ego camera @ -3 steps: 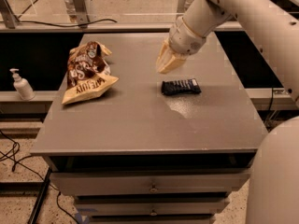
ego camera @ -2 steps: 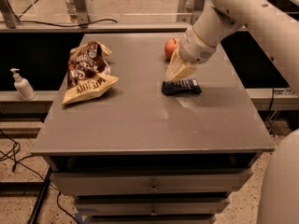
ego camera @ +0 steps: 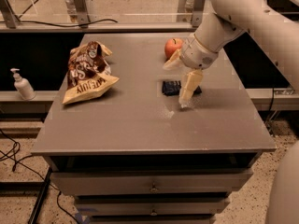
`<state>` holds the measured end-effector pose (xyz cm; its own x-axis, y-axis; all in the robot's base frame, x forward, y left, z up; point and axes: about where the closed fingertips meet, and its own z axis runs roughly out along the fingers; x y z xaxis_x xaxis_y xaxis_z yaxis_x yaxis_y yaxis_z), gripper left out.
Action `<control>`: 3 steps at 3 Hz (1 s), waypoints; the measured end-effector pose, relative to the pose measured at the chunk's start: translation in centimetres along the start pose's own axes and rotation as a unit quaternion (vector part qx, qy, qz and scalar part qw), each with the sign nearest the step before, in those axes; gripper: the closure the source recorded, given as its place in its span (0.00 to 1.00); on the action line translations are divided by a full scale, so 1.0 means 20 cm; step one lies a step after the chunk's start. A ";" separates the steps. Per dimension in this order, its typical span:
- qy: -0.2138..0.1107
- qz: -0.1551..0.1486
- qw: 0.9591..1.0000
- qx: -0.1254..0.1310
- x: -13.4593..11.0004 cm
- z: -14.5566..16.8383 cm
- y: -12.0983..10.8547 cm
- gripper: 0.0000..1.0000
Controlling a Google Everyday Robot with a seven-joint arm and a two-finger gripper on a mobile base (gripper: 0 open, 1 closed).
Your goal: Move rxbar blueberry near brown chip bag
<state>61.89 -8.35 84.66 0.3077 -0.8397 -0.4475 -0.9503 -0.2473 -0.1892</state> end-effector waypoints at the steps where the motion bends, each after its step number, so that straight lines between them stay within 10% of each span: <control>1: 0.002 0.003 1.000 -0.001 0.01 0.00 0.01 0.00; 3: 0.013 0.029 0.999 -0.013 0.13 0.05 0.04 0.18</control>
Offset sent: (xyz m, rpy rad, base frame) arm -0.0020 -0.0287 -0.0220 -0.0378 0.0471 -0.0594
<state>62.03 -10.26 82.44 0.2501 -0.8654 -0.4341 -0.9678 -0.2097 -0.1396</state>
